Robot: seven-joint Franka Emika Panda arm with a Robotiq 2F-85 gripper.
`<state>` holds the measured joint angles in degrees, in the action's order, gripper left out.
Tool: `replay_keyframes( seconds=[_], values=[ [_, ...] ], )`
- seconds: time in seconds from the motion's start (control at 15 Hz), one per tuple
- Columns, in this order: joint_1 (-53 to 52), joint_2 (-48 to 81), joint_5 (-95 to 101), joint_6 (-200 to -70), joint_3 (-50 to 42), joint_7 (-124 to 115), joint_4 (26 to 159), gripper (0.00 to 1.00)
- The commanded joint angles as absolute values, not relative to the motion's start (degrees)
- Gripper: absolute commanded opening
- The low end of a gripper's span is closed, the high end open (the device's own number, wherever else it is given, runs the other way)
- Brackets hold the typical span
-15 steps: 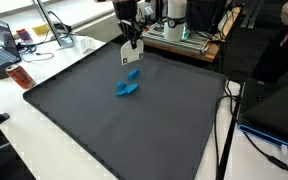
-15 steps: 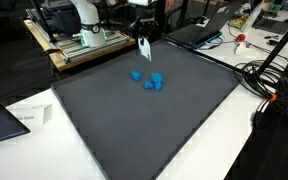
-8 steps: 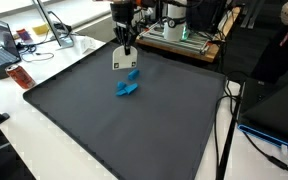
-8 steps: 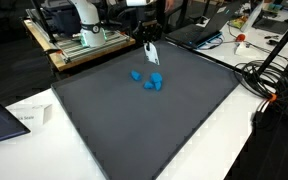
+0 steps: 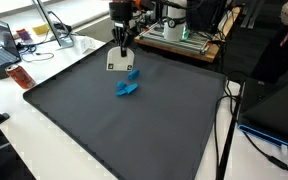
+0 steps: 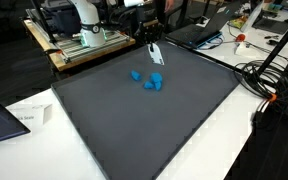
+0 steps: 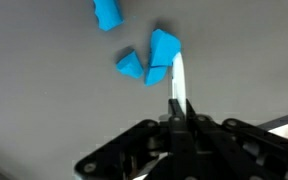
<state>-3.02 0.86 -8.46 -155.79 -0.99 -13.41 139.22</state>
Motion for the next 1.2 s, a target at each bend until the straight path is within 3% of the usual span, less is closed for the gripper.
replay_keyframes(
  seconds=[0.0, 1.13],
  values=[
    [-2.4, 0.3, -16.5, -155.0, 0.3, -8.0, 139.5, 0.01],
    [-2.2, 5.3, -39.2, -152.6, 1.5, 1.1, 135.4, 0.01]
  ],
)
